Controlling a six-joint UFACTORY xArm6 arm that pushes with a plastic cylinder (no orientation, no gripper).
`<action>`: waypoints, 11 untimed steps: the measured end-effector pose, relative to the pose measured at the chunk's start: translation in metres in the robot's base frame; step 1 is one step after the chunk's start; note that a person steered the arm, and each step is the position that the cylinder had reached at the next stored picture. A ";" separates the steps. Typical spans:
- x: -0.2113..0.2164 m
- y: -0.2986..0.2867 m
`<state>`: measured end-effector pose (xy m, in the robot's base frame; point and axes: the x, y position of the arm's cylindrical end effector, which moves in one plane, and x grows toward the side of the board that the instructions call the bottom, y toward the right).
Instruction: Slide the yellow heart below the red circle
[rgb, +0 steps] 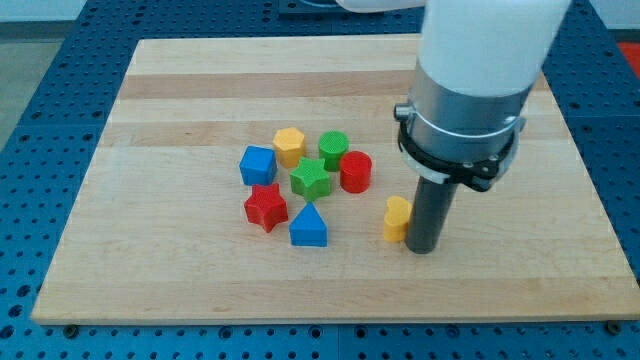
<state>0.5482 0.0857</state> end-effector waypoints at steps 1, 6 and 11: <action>-0.006 -0.009; 0.008 0.008; -0.025 -0.025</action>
<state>0.5237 0.0605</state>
